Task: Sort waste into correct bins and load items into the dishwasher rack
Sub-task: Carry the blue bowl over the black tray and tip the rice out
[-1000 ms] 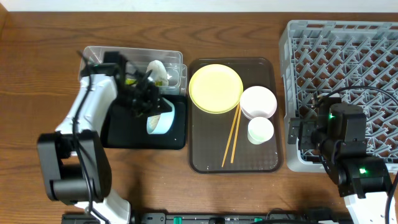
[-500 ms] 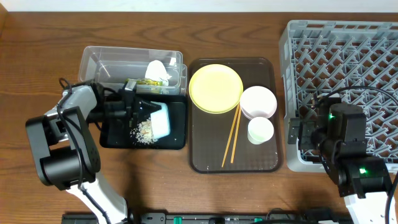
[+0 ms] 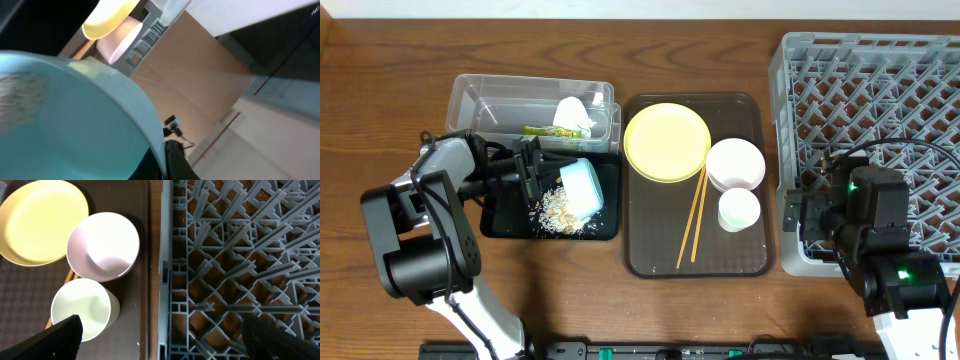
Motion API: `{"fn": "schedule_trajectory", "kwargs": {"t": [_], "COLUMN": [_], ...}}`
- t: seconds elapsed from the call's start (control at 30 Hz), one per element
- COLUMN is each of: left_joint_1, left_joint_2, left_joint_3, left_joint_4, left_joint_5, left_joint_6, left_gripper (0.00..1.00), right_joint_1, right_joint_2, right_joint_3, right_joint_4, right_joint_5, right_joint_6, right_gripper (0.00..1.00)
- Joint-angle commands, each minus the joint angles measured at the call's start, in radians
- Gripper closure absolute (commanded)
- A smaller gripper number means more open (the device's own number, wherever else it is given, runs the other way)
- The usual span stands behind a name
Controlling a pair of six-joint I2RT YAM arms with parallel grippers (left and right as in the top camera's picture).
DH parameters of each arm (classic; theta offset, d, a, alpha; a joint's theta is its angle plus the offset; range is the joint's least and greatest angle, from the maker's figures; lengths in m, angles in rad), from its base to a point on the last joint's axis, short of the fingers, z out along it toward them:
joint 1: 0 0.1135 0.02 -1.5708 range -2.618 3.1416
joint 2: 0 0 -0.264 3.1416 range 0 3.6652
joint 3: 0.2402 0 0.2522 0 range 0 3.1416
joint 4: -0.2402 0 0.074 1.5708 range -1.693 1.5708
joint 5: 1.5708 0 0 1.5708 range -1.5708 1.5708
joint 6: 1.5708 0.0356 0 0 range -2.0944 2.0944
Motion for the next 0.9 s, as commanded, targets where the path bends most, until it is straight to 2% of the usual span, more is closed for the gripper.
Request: {"fn": "schedule_trajectory", "kwargs": {"t": [0.0, 0.1, 0.23, 0.33, 0.5, 0.57, 0.67, 0.73, 0.77, 0.87], "left_joint_1": [0.006, 0.006, 0.007, 0.007, 0.007, 0.007, 0.007, 0.007, 0.007, 0.007], "left_joint_2": [0.005, 0.005, 0.005, 0.005, 0.005, 0.005, 0.005, 0.005, 0.005, 0.005], "left_joint_3": [-0.001, 0.000, 0.000, 0.000, 0.000, 0.000, 0.000, 0.000, 0.000, 0.000], "left_joint_4": [-0.003, -0.004, 0.004, 0.054, 0.137, 0.137, 0.137, 0.136, 0.135, 0.104], "left_joint_5": [0.030, 0.030, 0.030, 0.030, 0.030, 0.030, 0.030, 0.030, 0.030, 0.030], "left_joint_6": [-0.174, -0.222, -0.227, -0.172, 0.011, 0.036, 0.035, 0.035, 0.035, 0.018], "left_gripper": [0.93, 0.93, 0.93, 0.93, 0.92, 0.84, 0.83, 0.84, 0.93, 0.94], "right_joint_1": [0.003, 0.003, 0.003, 0.003, 0.003, 0.003, 0.003, 0.003, 0.003, 0.003], "right_joint_2": [0.000, 0.000, 0.000, 0.000, 0.000, 0.000, 0.001, 0.000, 0.000, 0.000], "right_joint_3": [0.021, 0.021, 0.021, 0.021, 0.021, 0.021, 0.021, 0.021, 0.021, 0.021], "right_joint_4": [-0.001, -0.001, -0.001, -0.002, -0.005, -0.005, -0.005, -0.005, -0.006, -0.010], "right_joint_5": [0.000, 0.000, 0.000, 0.000, 0.000, 0.000, 0.000, -0.001, -0.001, 0.000], "right_joint_6": [0.011, 0.011, 0.011, 0.011, 0.011, 0.011, 0.011, 0.011, 0.011, 0.011], "right_gripper": [0.01, 0.01, 0.01, 0.01, 0.01, 0.01, 0.01, 0.01, 0.01, 0.01]}}
